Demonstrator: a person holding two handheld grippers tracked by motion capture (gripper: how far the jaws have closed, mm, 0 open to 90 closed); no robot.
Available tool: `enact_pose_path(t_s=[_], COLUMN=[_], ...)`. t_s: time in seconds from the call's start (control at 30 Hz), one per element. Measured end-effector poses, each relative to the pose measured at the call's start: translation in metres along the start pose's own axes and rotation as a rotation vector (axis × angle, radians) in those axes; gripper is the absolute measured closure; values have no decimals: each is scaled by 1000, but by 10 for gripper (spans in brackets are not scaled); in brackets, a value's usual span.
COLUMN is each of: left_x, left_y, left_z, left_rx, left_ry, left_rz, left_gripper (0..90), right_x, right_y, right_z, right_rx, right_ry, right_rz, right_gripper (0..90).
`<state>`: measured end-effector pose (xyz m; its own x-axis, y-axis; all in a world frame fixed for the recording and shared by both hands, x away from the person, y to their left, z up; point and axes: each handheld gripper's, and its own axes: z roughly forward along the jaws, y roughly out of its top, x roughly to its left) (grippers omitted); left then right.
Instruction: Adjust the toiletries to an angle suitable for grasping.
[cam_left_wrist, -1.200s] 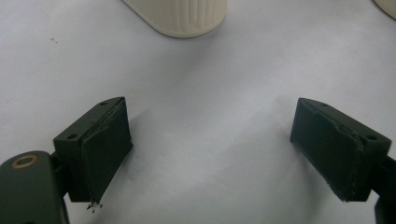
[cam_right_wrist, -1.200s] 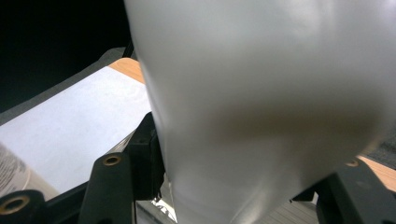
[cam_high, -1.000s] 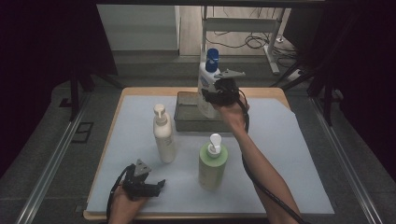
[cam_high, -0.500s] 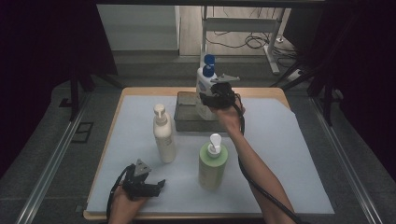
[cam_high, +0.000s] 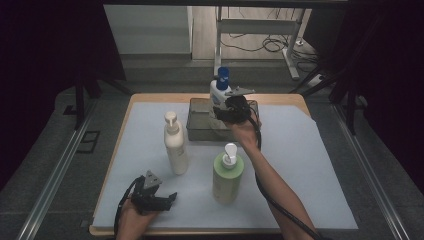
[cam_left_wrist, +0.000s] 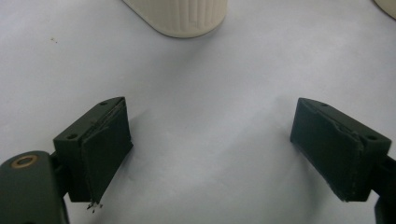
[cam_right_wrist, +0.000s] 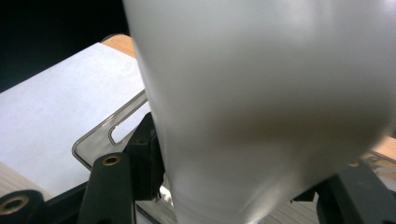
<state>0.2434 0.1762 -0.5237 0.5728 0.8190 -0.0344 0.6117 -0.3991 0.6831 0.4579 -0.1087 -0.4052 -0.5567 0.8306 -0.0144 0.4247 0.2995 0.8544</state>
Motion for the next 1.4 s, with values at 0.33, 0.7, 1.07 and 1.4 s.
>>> enact_pose_path(t_s=[0.33, 0.7, 1.07, 1.4], left_x=[0, 0, 0, 0], left_y=[0, 0, 0, 0], left_z=[0, 0, 0, 0], left_rx=[-1, -3, -3, -5], left_ry=[-1, 0, 0, 0], left_rz=[0, -3, -3, -5], left_gripper=[120, 121, 120, 120], right_x=[2, 3, 1, -2], right_y=[-11, -13, -13, -15], right_z=[6, 11, 15, 12], right_rx=[24, 42, 49, 70], right_ry=[5, 9, 22, 42], right_rz=[0, 6, 14, 6], right_gripper=[423, 410, 399, 392])
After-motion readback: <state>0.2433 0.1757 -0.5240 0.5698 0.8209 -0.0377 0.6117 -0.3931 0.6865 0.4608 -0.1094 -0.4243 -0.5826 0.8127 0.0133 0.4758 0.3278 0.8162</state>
